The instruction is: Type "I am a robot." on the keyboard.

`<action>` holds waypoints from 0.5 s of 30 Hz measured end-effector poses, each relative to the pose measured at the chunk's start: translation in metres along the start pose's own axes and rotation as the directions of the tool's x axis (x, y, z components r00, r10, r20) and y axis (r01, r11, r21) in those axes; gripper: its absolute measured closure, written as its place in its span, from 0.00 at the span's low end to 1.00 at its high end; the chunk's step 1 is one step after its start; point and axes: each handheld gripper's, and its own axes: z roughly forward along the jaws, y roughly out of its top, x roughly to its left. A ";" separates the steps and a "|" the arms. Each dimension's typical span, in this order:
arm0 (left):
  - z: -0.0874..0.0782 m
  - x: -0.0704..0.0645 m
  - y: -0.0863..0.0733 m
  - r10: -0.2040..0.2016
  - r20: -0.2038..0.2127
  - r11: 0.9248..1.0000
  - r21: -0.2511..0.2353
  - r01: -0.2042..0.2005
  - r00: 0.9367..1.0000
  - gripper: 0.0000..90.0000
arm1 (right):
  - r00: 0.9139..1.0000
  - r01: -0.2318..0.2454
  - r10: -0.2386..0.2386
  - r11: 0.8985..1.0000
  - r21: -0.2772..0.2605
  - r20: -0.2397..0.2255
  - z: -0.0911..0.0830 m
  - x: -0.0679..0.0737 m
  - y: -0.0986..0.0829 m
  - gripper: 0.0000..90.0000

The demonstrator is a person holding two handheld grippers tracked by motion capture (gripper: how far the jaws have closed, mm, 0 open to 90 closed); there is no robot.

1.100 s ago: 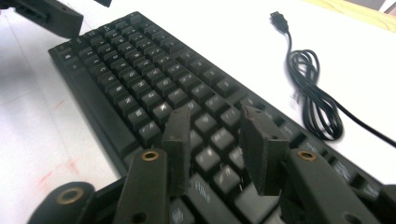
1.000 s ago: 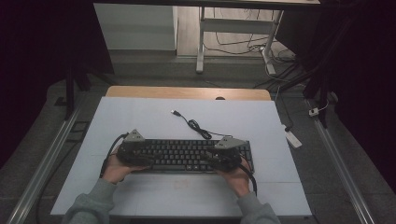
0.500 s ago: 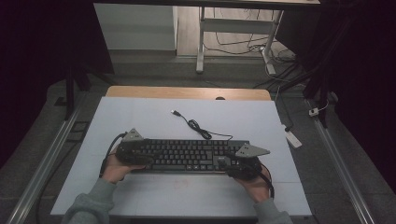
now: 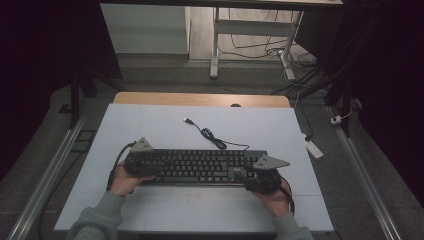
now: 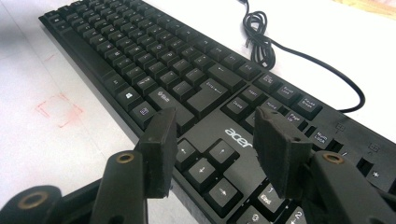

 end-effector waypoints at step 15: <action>0.014 -0.019 0.003 0.073 0.045 0.996 0.051 -0.076 0.996 0.99 | 1.000 -0.003 0.003 1.000 0.002 -0.003 0.001 0.000 0.000 0.55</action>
